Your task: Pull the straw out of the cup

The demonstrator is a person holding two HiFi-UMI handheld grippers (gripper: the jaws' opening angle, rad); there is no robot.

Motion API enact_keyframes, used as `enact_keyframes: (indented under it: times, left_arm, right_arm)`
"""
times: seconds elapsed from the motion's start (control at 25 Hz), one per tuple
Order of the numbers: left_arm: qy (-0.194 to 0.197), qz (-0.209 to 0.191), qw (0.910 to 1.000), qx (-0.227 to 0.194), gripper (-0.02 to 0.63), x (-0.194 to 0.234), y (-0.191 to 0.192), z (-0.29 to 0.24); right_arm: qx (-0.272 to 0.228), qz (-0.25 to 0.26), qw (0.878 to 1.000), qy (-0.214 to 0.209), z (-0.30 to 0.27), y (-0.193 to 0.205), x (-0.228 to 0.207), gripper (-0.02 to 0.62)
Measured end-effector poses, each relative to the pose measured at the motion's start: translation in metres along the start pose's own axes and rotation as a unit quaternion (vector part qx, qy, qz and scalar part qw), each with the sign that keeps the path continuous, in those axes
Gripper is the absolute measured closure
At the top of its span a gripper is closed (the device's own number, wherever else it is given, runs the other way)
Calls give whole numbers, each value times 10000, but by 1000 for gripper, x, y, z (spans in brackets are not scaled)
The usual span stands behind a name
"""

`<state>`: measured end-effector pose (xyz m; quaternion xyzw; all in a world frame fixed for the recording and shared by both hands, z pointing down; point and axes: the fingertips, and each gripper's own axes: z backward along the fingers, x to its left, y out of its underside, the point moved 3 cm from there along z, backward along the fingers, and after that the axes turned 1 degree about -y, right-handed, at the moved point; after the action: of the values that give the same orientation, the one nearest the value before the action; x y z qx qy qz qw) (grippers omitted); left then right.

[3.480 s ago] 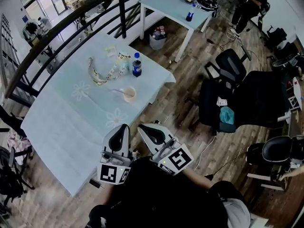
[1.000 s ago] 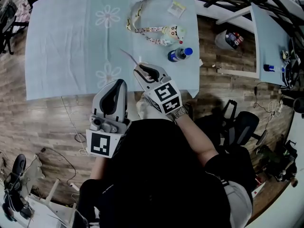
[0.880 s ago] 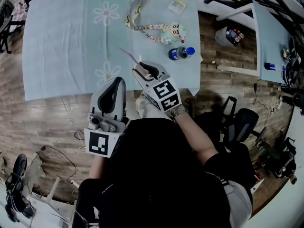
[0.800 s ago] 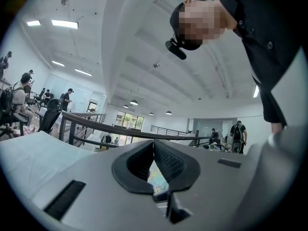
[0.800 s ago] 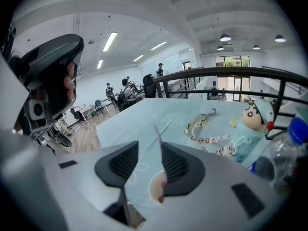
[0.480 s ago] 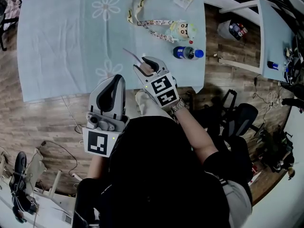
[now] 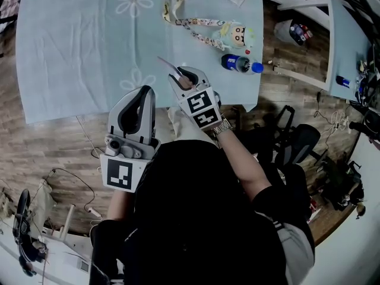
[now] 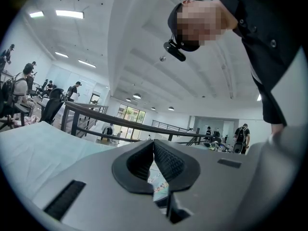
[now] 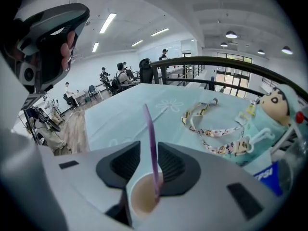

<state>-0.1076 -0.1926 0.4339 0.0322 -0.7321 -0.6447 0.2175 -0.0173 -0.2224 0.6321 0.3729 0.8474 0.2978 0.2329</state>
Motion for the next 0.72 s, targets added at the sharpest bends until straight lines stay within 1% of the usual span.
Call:
enact_keyframes:
  times: [0.16,0.44,0.72]
  left_arm:
    - [-17,21,10000,34,592,2,3,-1]
    - [-31,22,10000,67,592,-2,5,0]
    - [-16,-11,10000,30,592,-10,5,1]
  right_arm:
    - [-96,1,9998,149,0,0,-3,516]
    - [-145,60,9997,212,-1,0,-8,557]
    - [-239,113,9993,253,7,-1,-12,563]
